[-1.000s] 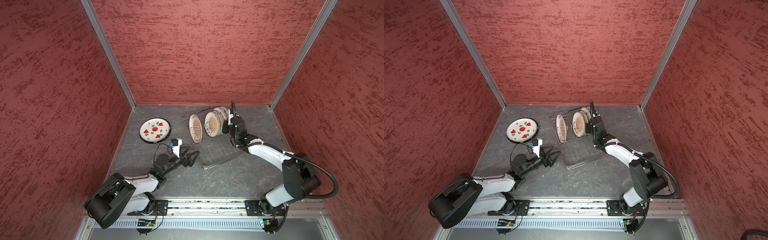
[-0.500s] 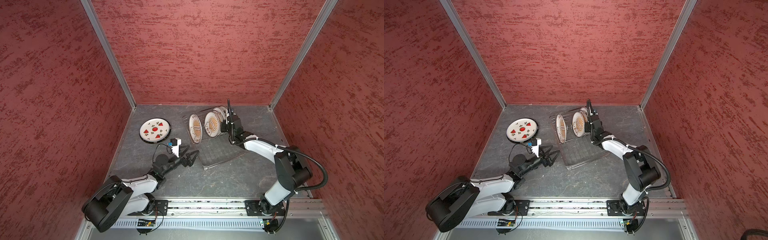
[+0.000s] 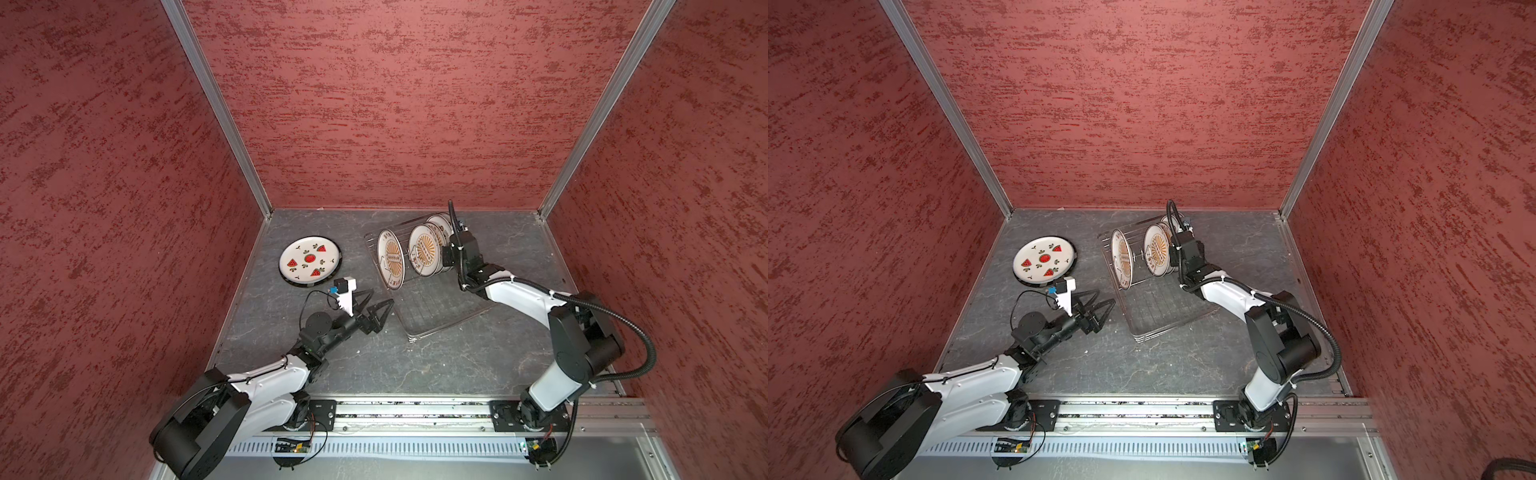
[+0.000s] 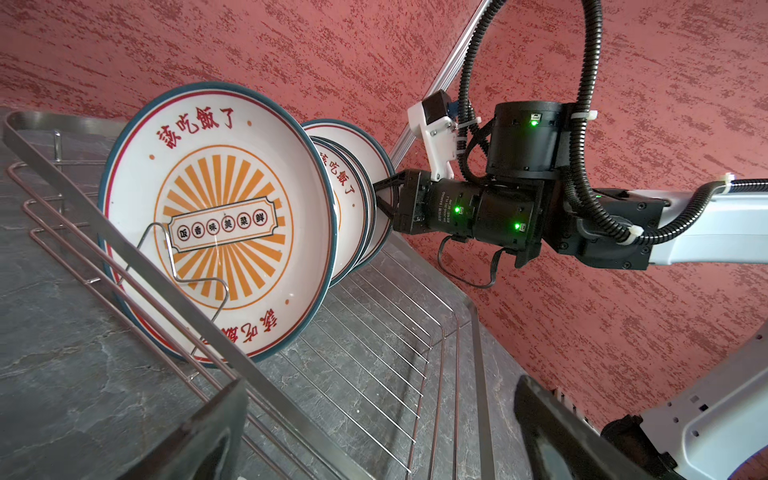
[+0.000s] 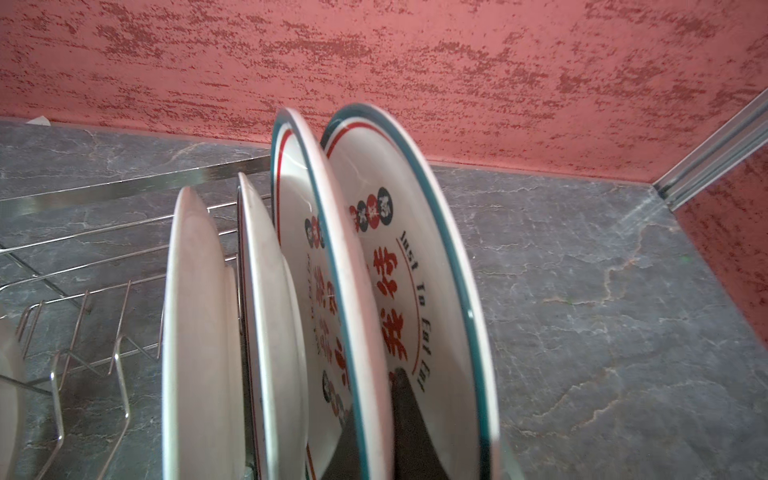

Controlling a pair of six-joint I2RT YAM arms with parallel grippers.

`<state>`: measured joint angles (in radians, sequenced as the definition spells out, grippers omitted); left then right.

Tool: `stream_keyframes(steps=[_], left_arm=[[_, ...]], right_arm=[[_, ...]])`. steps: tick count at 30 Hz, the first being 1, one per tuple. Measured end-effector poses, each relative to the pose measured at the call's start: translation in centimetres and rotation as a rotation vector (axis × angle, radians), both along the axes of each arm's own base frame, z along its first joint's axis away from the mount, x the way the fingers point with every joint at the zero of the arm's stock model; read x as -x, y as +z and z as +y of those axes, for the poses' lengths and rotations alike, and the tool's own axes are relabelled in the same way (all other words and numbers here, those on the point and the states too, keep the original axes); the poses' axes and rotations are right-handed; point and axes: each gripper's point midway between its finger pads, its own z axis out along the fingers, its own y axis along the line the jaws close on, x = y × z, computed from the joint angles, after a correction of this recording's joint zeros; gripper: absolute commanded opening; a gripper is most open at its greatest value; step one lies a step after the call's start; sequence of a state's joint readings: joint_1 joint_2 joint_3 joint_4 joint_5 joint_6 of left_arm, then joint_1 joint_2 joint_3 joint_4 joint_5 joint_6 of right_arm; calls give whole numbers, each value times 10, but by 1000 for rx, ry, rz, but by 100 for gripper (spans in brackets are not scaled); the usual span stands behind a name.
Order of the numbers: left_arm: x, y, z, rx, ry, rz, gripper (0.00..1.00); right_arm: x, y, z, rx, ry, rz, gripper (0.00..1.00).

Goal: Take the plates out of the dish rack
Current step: 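Close the right gripper on the red-lettered plate rim and lift it from the rack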

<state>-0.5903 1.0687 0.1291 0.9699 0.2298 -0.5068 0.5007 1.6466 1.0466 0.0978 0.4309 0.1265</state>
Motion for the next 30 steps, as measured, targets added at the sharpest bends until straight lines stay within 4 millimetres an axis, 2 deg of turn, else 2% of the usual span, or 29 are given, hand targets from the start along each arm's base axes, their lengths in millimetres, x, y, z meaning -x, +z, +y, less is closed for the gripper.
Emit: stream_keyframes(steps=[2,8,15,19,25,30], left_arm=[[-1,-1,1,-3,5,4,99],[-2,-5,1,-10,11,15,100],[-4,-18,-1,-34,11,51,99],[-4,-20,-2,-37,9,56,99],[-4,-18,-2,-33,8,50,99],[-3,-16,-1,-29,10,44,100]], right_arm=[[3,9,-1,10,-2,-16,8],[8,51,-6,-4,-16,-115,6],[11,62,-9,9,-21,-144,6],[29,78,-14,-8,-12,-188,6],[53,119,-25,-65,-9,-310,6],[72,127,-35,-90,-8,-355,6]])
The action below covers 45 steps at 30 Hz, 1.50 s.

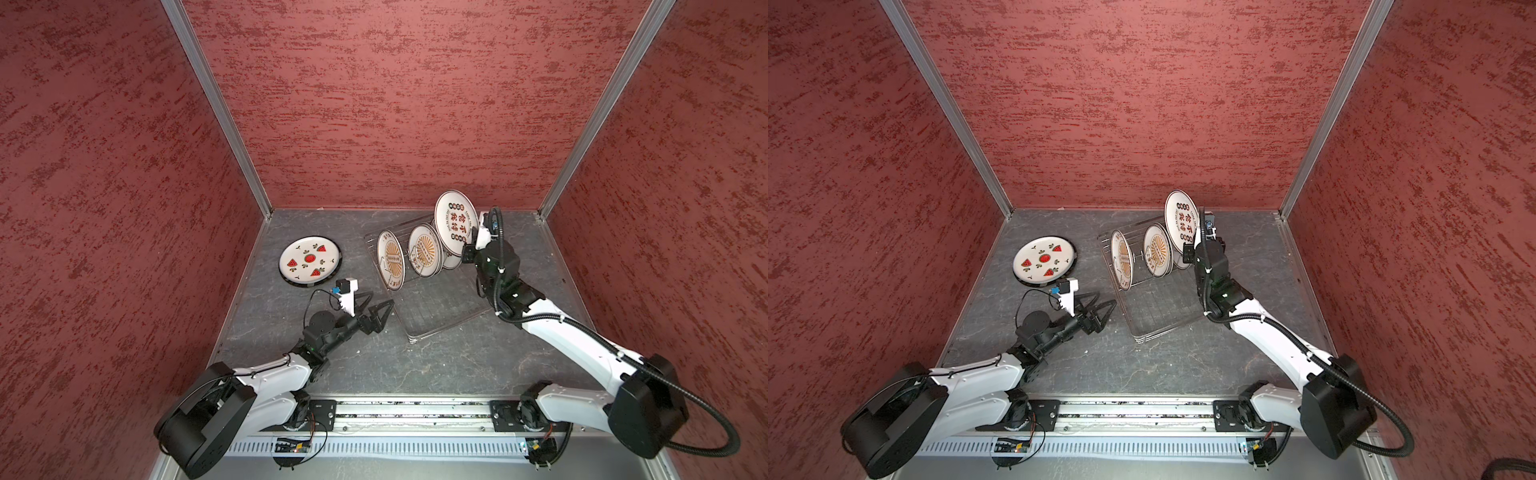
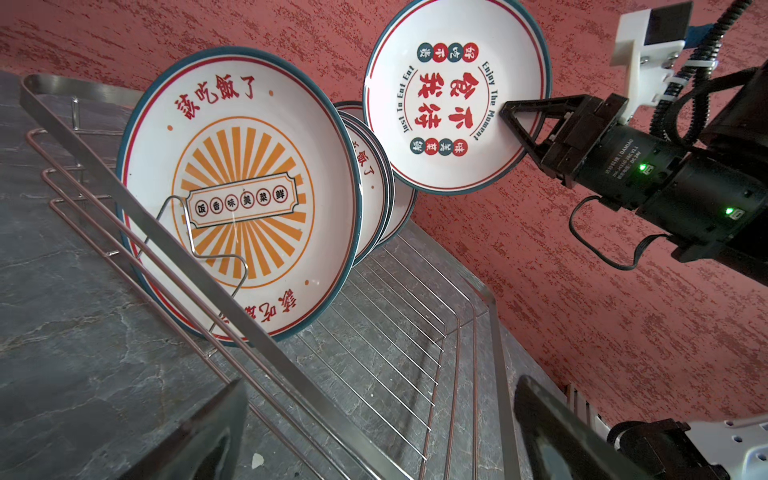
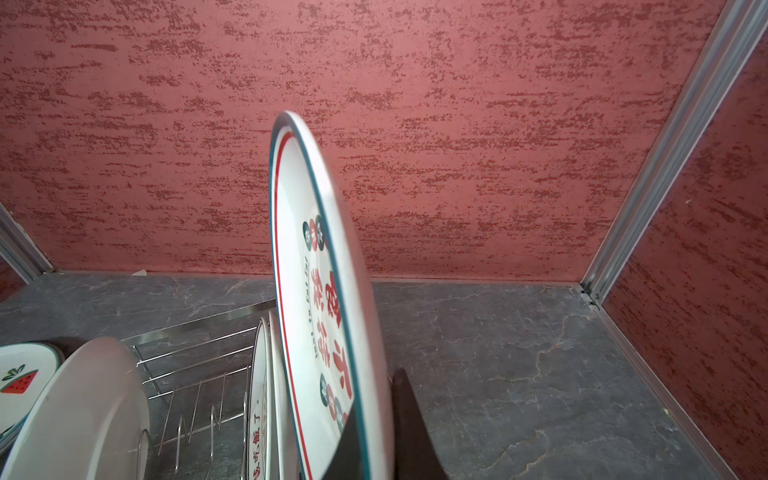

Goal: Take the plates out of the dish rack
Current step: 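Close the right gripper on the red-lettered plate rim and lift it from the rack, then carry the red-lettered plate toward the left gripper with the right gripper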

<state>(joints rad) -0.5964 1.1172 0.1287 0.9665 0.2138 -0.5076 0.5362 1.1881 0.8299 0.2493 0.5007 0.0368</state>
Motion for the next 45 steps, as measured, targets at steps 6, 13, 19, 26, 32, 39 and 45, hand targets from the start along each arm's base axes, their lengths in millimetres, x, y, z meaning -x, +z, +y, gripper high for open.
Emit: stream_keyframes(steps=[6,13,19,26,32,39,45], left_arm=[[5,6,3,16,3,-24,99],[18,27,12,57,5,-90,99],[35,36,13,92,-39,-134,99],[54,55,11,136,-115,-178,99],[66,68,10,168,-157,-201,100],[64,73,3,158,-167,-170,100],[59,63,-12,122,-190,-114,65]], right_arm=[[36,-2,-4,-83,94,-32,6],[88,0,4,-237,298,-102,6],[130,16,12,-351,476,-178,6],[159,-4,47,-483,746,-141,6],[162,-28,72,-577,883,-45,6],[166,-36,88,-645,989,-10,6],[162,-43,95,-653,1013,12,6]])
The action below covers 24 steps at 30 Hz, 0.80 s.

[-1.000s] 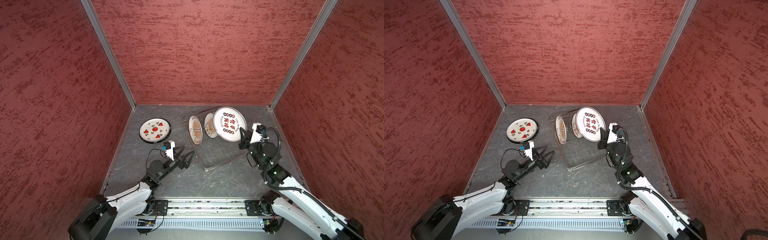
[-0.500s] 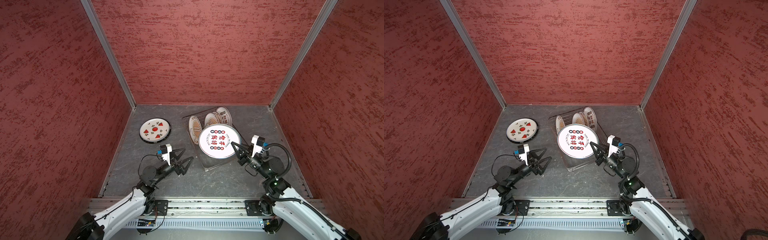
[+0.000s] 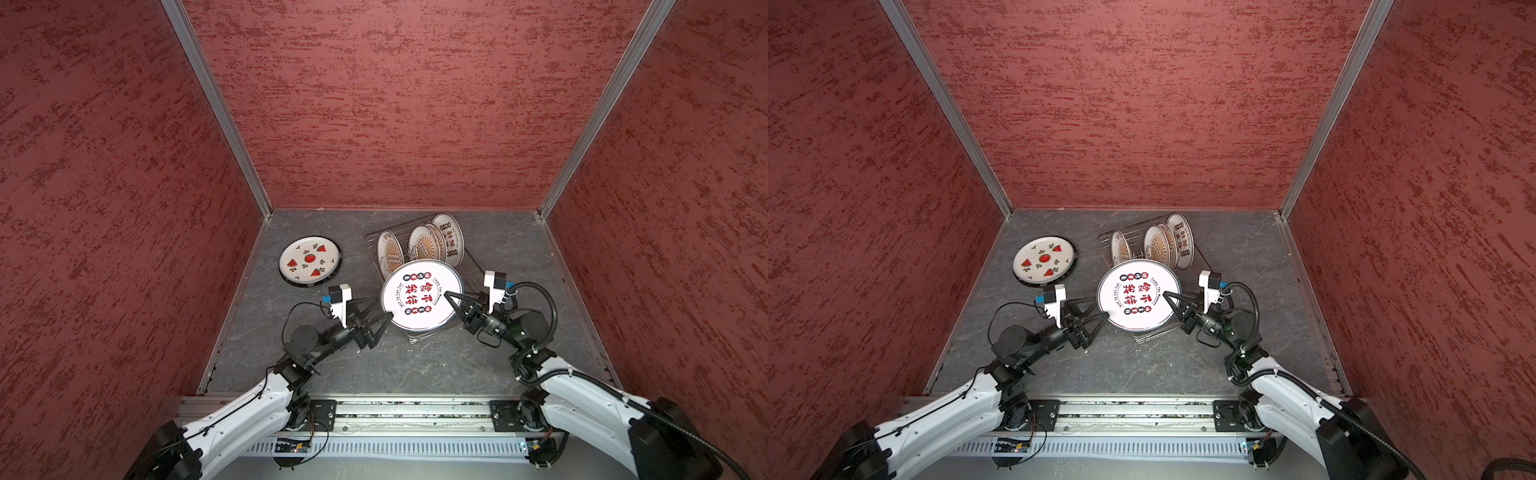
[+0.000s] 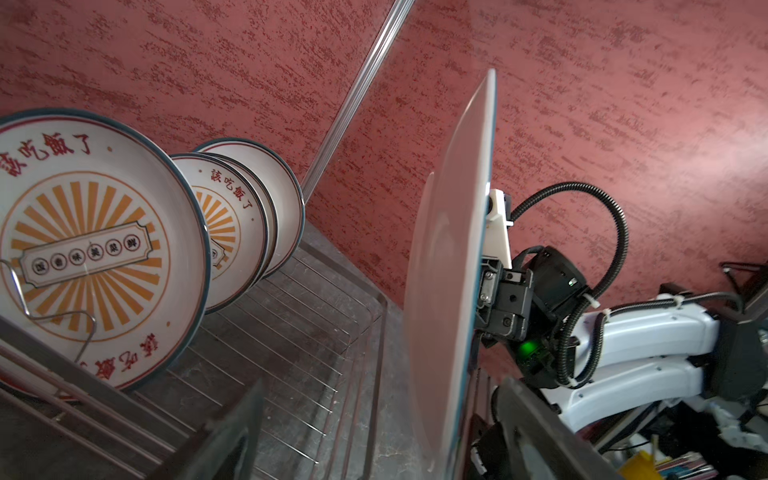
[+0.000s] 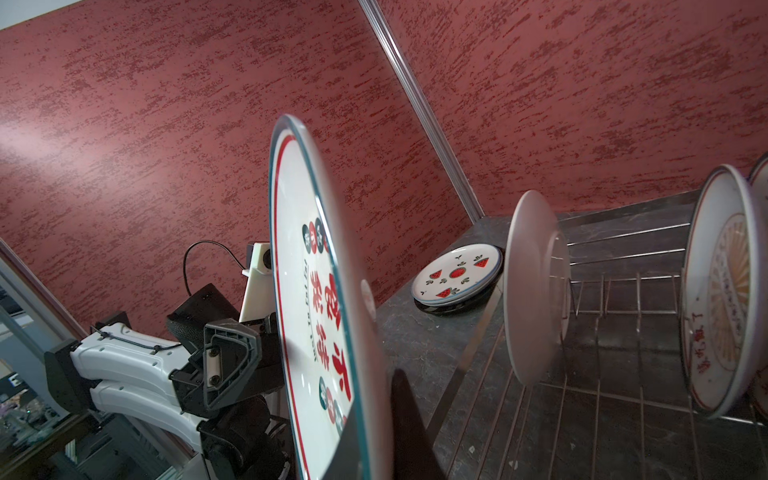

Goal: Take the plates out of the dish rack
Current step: 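Carry the red-lettered plate toward the left gripper with the right gripper, then grasp the plate rim with the left gripper while the right holds it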

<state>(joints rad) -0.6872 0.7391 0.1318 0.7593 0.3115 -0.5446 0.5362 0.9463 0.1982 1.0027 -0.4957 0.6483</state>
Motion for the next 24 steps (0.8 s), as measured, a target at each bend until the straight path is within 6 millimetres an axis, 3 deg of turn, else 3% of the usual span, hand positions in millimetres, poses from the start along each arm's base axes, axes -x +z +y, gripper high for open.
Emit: stream_keyframes(steps=[1,5,16,20,24], left_arm=[[-1,-1,-1,-4,0,8,56],[-5,-5,-4,-9,10,34,40],[-9,-6,-12,-19,-2,65,39],[-10,-11,-13,-32,-3,77,26],[-13,-17,-13,-43,11,97,20]], right_arm=[[-1,-1,0,2,0,3,6],[-2,-2,0,8,-8,0,6],[-7,-11,2,38,-54,-8,6],[-9,-27,10,72,-33,33,6],[-9,-29,15,76,-24,38,6]])
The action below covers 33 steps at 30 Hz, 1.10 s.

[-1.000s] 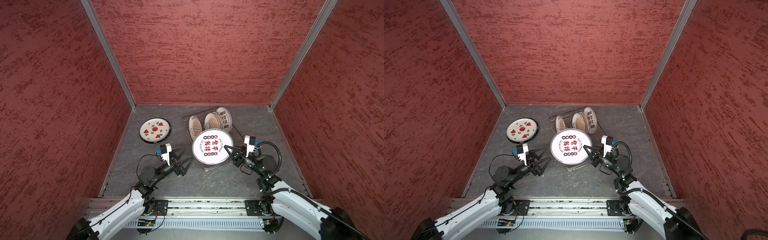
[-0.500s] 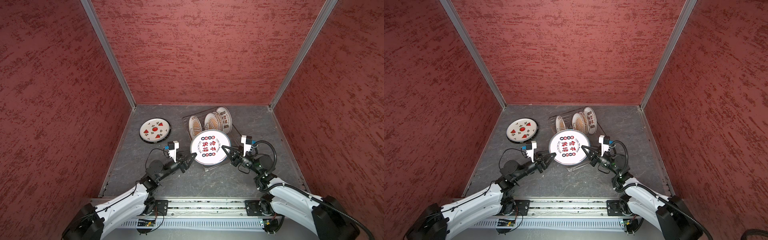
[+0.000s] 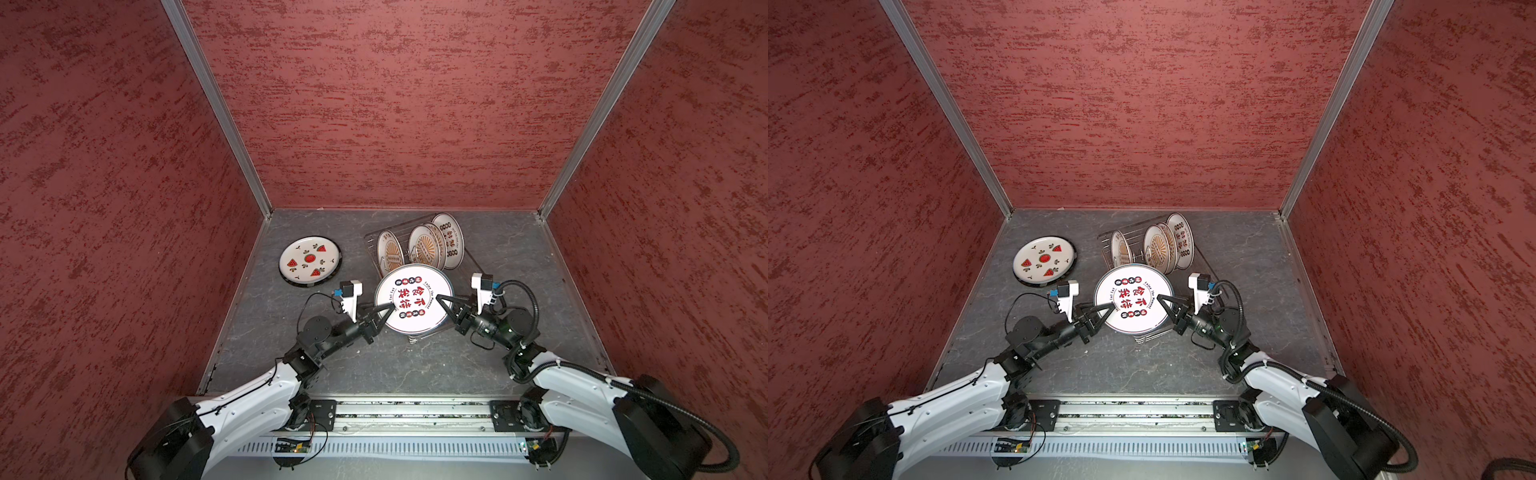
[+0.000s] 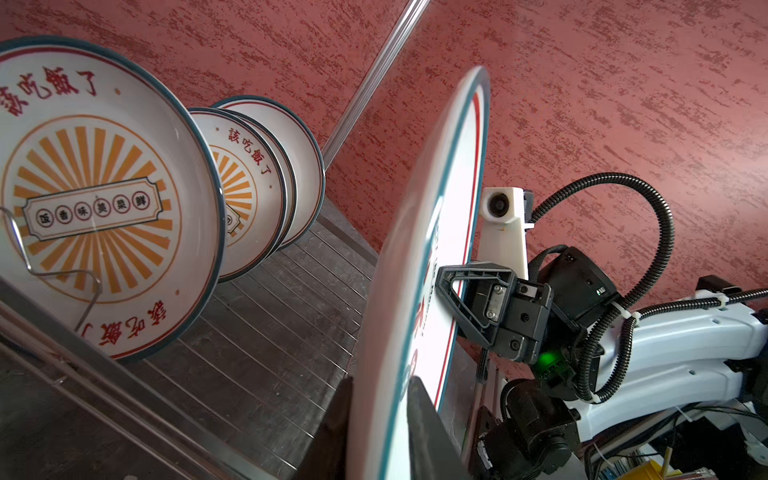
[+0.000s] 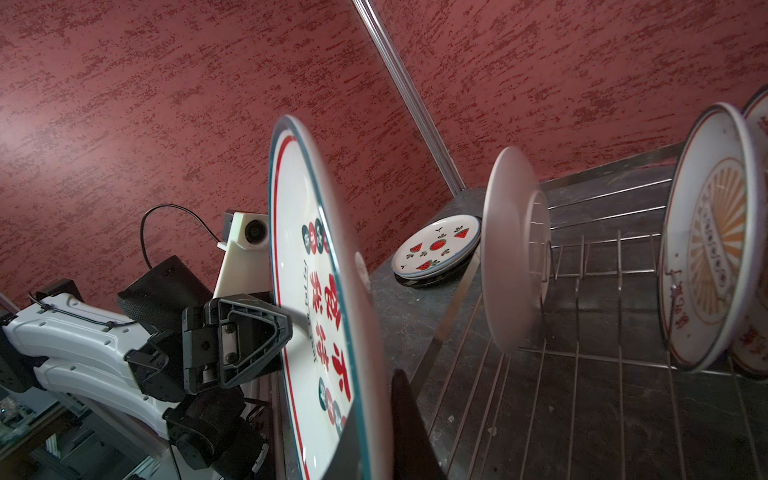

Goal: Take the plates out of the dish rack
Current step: 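Grasp the plate rim with the left gripper while the right holds it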

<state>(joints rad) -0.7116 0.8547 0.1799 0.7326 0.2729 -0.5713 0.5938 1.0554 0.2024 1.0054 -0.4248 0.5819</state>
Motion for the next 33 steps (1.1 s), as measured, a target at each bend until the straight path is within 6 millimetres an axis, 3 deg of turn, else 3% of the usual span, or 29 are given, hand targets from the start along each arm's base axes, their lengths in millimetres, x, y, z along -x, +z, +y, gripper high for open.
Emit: stream_keyframes(steps=[13,17,21,26,27,33], left_arm=[[-8,-6,5,-4,48,48,0],[-8,-7,5,-6,52,73,0],[-8,-10,6,-9,54,91,0],[-8,-13,9,-12,61,117,0],[-9,-11,11,-8,65,116,0],[-12,3,25,38,106,102,0]], right_arm=[[-8,3,10,7,10,-3,13],[-10,2,14,14,14,-3,19],[-9,4,19,17,28,-11,38],[-8,11,22,13,43,-30,83],[-8,11,22,13,44,-28,98],[-12,15,17,4,3,-26,99]])
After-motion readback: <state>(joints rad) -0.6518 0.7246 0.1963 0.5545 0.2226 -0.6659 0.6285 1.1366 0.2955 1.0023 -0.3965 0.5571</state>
